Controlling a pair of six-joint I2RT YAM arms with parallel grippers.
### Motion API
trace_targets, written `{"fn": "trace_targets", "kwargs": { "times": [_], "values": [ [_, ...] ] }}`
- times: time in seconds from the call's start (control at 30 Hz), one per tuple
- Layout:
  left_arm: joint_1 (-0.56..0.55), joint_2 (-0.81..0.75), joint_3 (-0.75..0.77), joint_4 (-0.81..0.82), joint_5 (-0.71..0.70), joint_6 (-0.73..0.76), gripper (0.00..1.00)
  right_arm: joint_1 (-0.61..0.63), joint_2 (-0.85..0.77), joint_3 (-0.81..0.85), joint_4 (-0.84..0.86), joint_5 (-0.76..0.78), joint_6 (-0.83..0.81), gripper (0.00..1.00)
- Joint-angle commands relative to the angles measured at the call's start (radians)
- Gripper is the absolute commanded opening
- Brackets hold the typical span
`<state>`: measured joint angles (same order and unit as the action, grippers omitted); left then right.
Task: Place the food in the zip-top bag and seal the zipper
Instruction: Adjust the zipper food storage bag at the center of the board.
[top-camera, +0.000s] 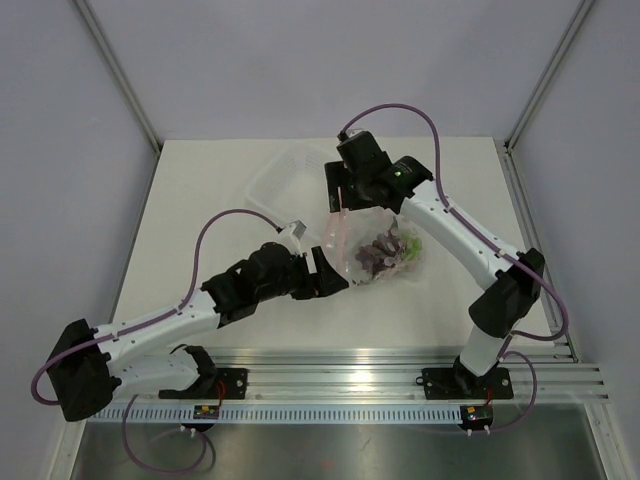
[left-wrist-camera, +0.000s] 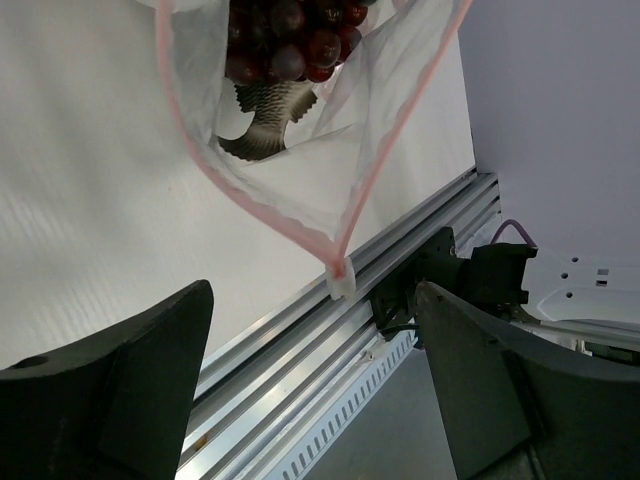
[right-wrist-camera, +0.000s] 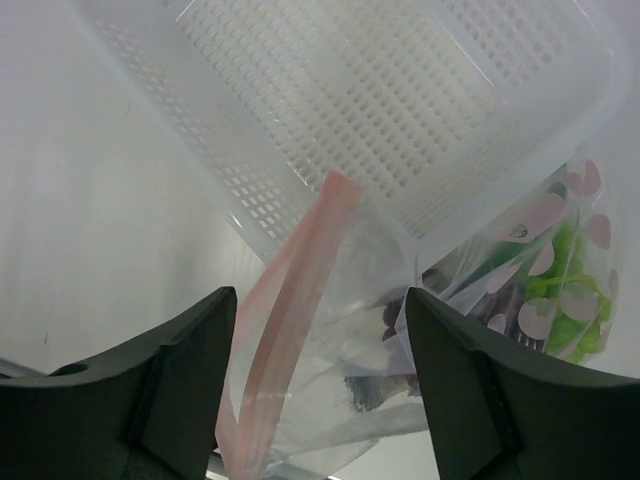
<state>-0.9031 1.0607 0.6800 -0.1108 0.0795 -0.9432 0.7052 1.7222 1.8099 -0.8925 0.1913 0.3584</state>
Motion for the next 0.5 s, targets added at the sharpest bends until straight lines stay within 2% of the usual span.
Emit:
{"fn": "trace_targets", "kwargs": {
  "times": [0.0, 0.1, 0.13, 0.2, 0.23, 0.3, 0.33, 0.37, 0.43, 0.47],
  "values": [
    [-0.016, 0.041, 0.035, 0.100, -0.060, -0.008, 0.81, -0.012, 0.039, 0.066, -0.017, -0.024, -0.029, 0.73],
    [-0.017, 0.067, 0.044, 0.103, -0.075, -0.002, 0.74, -0.013, 0.053, 0.072, -0.014, -0.016, -0.027, 0.62],
    [-0.017, 0.071, 0.044, 0.106, -0.075, 0.000, 0.72, -0.013, 0.054, 0.072, -0.014, -0.012, -0.026, 0.49],
    [-0.017, 0.088, 0.047, 0.105, -0.075, 0.007, 0.67, -0.015, 0.050, 0.068, -0.014, 0.000, -0.019, 0.37],
    [-0.017, 0.096, 0.050, 0.106, -0.101, 0.009, 0.61, -0.018, 0.047, 0.066, -0.016, 0.003, -0.016, 0.26],
    [-0.017, 0.110, 0.059, 0.106, -0.106, 0.018, 0.55, -0.024, 0.036, 0.059, -0.020, 0.020, -0.010, 0.13],
    [-0.017, 0.111, 0.064, 0.105, -0.107, 0.020, 0.47, -0.027, 0.030, 0.052, -0.019, 0.026, -0.007, 0.09],
    [-0.017, 0.113, 0.067, 0.106, -0.109, 0.024, 0.43, -0.035, 0.016, 0.040, -0.019, 0.034, 0.002, 0.01],
    [-0.017, 0.117, 0.087, 0.106, -0.113, 0.040, 0.32, -0.042, -0.004, 0.026, -0.014, 0.040, 0.010, 0.00],
    [-0.017, 0.117, 0.095, 0.103, -0.113, 0.049, 0.21, -0.046, -0.025, 0.013, -0.013, 0.056, 0.014, 0.00]
  ]
}}
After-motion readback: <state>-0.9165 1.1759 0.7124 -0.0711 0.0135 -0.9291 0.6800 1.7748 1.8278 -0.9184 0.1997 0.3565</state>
